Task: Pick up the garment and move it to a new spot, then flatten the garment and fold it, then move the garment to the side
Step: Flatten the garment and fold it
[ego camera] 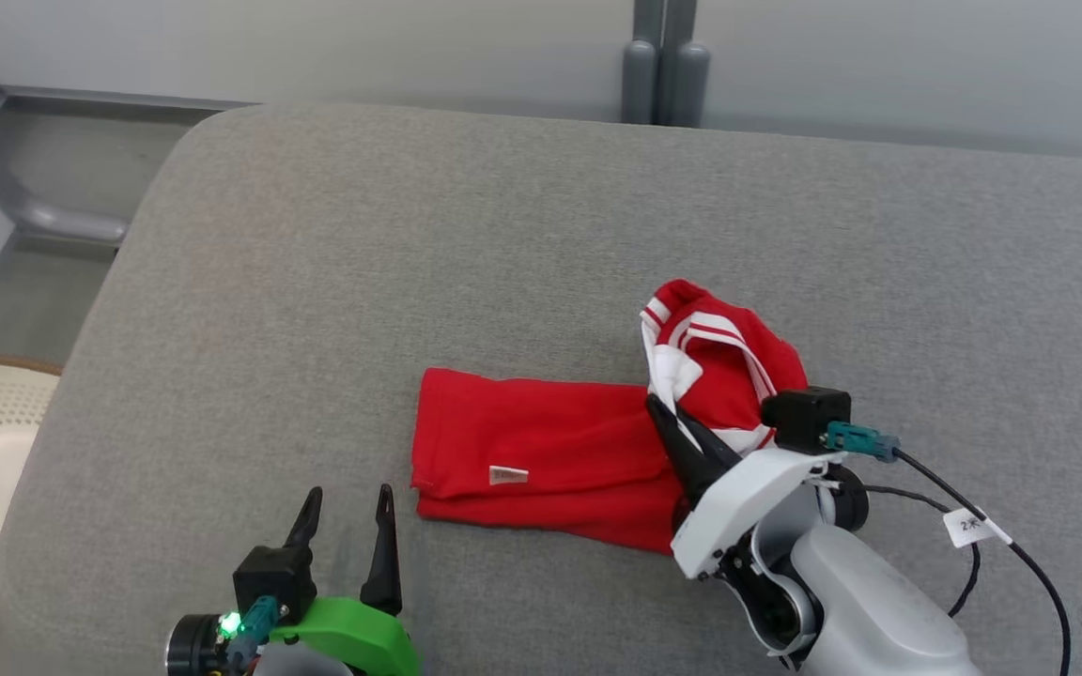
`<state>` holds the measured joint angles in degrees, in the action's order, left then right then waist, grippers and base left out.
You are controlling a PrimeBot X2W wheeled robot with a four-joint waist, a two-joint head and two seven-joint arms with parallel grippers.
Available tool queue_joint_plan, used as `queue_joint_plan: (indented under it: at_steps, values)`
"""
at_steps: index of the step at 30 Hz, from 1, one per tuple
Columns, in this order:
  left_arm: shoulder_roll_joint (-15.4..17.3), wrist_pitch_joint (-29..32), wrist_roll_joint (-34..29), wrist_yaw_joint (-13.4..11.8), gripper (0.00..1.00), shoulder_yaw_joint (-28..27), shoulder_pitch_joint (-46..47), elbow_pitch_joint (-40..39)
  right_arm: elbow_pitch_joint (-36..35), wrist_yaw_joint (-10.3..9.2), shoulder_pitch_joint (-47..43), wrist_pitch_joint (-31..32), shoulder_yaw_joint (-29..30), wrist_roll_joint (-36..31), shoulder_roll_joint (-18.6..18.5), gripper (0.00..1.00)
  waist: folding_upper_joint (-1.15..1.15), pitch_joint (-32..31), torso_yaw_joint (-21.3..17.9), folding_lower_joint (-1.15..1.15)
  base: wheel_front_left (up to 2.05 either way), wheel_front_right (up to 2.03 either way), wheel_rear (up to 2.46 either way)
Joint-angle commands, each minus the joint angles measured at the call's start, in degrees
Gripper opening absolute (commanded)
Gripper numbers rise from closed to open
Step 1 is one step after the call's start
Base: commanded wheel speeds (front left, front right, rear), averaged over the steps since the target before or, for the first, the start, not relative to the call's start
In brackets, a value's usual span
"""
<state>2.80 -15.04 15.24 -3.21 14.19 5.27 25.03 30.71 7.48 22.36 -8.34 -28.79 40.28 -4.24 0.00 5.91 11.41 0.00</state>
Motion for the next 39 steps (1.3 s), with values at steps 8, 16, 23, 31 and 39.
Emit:
queue_joint_plan:
  at_steps: [8, 16, 23, 31, 39]
  values:
    - [0.2, -0.15, 1.63, -0.8, 1.0, 3.42, 1.27, -0.49, 2.2, 0.01, 3.98, 1.99, -4.57, -0.82, 0.75, 0.0, 0.0, 2.02, 12.21, 0.0, 0.0, 0.0, 0.0]
    - [0.19, -0.15, 2.87, -1.41, 1.0, 5.44, 1.85, -0.93, 6.54, 0.01, 7.97, 0.18, -7.07, 0.04, 1.2, 1.0, 0.0, 2.92, 14.85, 0.0, 0.0, 0.0, 0.0]
    - [0.19, -0.15, 2.24, -2.05, 1.0, 5.04, 2.61, -1.09, 9.04, 0.0, 10.4, -5.23, -6.24, -0.59, 1.09, 1.0, 0.0, 2.55, 11.69, 0.0, 0.0, 0.0, 0.0]
    - [0.21, -0.15, 0.97, -2.03, 1.0, 2.74, 3.09, -1.25, 9.99, 0.0, 8.66, -6.83, 6.37, -8.23, 0.8, 1.0, 0.0, 1.63, 4.52, 0.0, 0.0, 0.0, 0.0]
    - [0.24, -0.15, -0.34, -2.35, 1.0, -1.58, 2.61, -1.27, 3.22, 0.0, -0.21, -6.87, 22.65, -20.42, 0.89, 1.0, 0.0, -0.03, -3.59, 0.0, 0.0, 0.0, 0.0]
